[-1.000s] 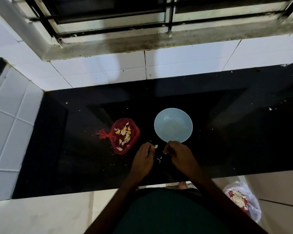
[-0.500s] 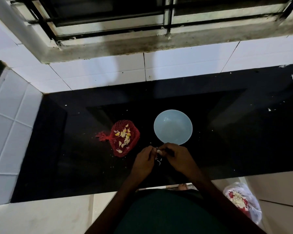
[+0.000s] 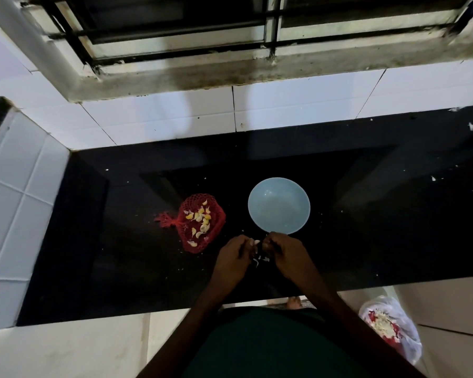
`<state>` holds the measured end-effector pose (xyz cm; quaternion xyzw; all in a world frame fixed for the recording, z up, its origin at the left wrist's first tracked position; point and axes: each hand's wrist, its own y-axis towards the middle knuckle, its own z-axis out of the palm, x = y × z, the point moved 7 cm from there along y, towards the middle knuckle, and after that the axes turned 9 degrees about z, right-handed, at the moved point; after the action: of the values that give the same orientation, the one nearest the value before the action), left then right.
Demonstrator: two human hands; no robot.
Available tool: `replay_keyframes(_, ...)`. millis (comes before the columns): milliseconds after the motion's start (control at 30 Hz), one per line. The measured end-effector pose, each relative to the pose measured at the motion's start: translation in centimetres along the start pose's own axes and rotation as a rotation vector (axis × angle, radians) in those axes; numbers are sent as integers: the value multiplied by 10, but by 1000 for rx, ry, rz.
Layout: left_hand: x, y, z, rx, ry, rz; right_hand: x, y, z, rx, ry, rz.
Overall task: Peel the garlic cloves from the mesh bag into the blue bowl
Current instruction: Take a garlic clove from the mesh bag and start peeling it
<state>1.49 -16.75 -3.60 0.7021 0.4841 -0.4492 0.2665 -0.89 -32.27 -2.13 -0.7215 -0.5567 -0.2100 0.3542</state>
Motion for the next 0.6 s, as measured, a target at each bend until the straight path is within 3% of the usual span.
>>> replay_keyframes(300,12,1,-8,-77,54,-60,-13,-4,-18,-33,-145,143)
replay_keyframes(400,13,1,-8,-78,53,-72,-10,-5,-24,-98,-271,109)
replay_keyframes(600,11,-2,-10,-100,30,-73,-17,-7,-20,-33,-224,54)
